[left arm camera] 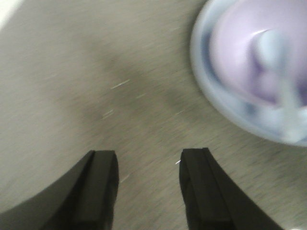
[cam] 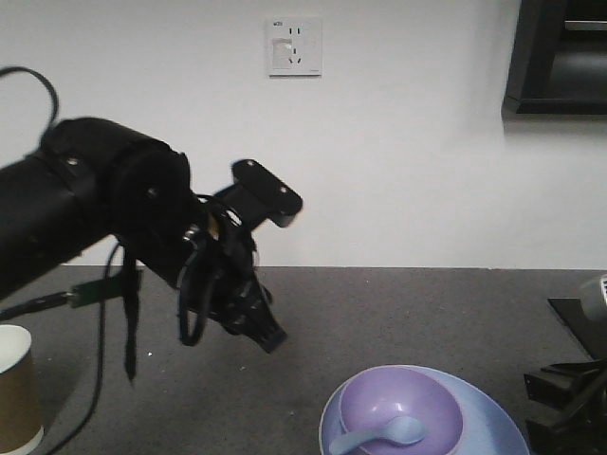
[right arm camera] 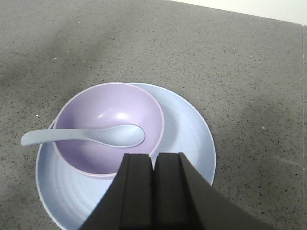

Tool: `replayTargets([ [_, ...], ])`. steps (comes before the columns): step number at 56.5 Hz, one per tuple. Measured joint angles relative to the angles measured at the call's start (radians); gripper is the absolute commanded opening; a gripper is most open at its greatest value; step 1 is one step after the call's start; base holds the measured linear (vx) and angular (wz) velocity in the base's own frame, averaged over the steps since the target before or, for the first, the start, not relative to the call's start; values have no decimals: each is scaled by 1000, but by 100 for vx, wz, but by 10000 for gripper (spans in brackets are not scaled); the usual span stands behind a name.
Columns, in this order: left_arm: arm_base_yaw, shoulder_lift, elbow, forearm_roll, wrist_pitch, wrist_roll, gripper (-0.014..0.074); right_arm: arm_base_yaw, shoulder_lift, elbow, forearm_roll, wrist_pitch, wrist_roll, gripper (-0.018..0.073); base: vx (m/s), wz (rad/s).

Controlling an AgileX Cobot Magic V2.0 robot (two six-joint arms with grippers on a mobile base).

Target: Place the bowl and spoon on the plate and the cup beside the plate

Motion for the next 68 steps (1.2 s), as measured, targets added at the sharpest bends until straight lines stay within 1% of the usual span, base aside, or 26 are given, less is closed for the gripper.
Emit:
replayTargets([
  [4, 15, -41, 0, 94, 58, -42, 440, 0, 0, 0, 0, 0, 0, -9, 0, 0],
  [6, 28, -59, 0, 130, 70, -60, 440, 0, 0, 0, 0, 0, 0, -9, 0, 0],
  [9, 57, -86, 4, 164, 76, -86, 440, 0, 0, 0, 0, 0, 0, -9, 0, 0],
  [13, 97, -124, 21, 181, 77, -107, 440, 0, 0, 0, 0, 4, 0, -8, 0, 0],
  [18, 151, -169, 60, 189, 79, -124, 440, 0, 0, 0, 0, 7, 0, -8, 0, 0],
  [29, 267, -214, 185, 192, 84, -128, 440, 0, 0, 0, 0, 17, 0, -8, 0, 0],
  [40, 343, -214, 311, 192, 69, -130, 440, 0, 0, 0, 0, 27, 0, -8, 0, 0],
  [56, 390, -213, 429, 181, -19, -130, 440, 0, 0, 0, 0, 30, 0, -8, 0, 0],
  [68, 396, -179, 439, 178, -55, -127, 439, 0, 0, 0, 0, 37, 0, -8, 0, 0],
])
